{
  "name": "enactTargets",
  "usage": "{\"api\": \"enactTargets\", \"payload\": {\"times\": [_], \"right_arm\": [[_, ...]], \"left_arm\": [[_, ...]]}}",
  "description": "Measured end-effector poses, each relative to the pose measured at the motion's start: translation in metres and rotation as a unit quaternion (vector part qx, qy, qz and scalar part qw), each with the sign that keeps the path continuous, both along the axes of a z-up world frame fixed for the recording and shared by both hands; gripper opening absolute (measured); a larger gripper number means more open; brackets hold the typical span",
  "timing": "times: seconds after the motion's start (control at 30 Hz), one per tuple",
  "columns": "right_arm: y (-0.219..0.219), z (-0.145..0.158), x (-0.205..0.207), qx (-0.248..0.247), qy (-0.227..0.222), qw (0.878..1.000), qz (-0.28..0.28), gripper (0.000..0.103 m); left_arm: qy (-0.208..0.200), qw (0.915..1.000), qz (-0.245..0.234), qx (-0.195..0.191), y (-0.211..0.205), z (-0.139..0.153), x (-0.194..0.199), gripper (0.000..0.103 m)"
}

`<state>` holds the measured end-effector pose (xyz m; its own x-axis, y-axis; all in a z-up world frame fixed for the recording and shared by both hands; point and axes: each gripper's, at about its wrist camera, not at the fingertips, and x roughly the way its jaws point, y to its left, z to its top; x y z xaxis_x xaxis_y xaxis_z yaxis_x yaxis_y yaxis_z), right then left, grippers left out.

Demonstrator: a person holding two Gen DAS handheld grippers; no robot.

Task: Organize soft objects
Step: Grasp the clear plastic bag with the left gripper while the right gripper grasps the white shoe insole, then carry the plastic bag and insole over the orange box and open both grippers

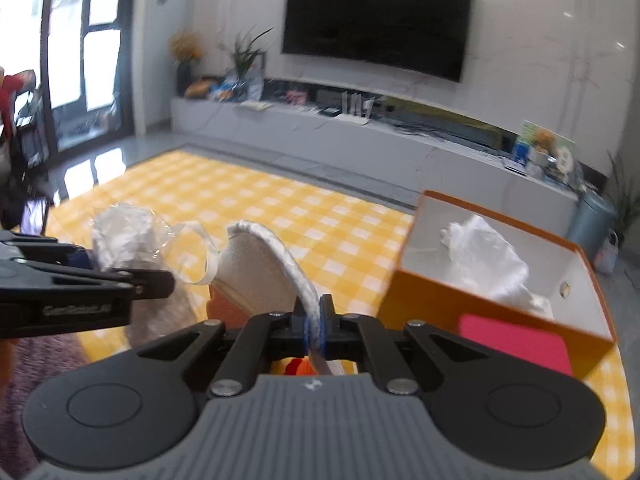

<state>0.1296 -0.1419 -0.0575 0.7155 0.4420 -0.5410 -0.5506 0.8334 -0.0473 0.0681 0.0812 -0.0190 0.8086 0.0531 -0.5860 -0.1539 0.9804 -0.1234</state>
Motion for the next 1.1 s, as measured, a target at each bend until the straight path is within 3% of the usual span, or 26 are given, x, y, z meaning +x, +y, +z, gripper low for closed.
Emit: {"api": "enactTargets", "payload": {"times": [0.27, 0.5, 0.77, 1.1], "right_arm": [[-0.069, 0.018, -0.034, 0.068, 0.021, 0.994, -0.077, 0.002], [-0.108, 0.046, -0.032, 0.088, -0.006, 0.988, -0.124, 0.002], [-0.135, 0.065, 0.007, 0.078, -0.029, 0.983, -0.164, 0.002], [-0.153, 0.075, 0.079, 0.062, -0.033, 0.976, -0.207, 0.003]], "left_arm": [[-0.023, 0.9980, -0.057, 0.012, -0.040, 0.017, 0.000, 0.049], [-0.045, 0.9927, -0.110, 0.020, -0.078, 0.037, 0.025, 0.049], [-0.066, 0.9865, -0.147, 0.032, -0.107, 0.048, 0.066, 0.049], [-0.062, 0.9835, -0.168, 0.027, -0.122, 0.045, 0.117, 0.049]]}}
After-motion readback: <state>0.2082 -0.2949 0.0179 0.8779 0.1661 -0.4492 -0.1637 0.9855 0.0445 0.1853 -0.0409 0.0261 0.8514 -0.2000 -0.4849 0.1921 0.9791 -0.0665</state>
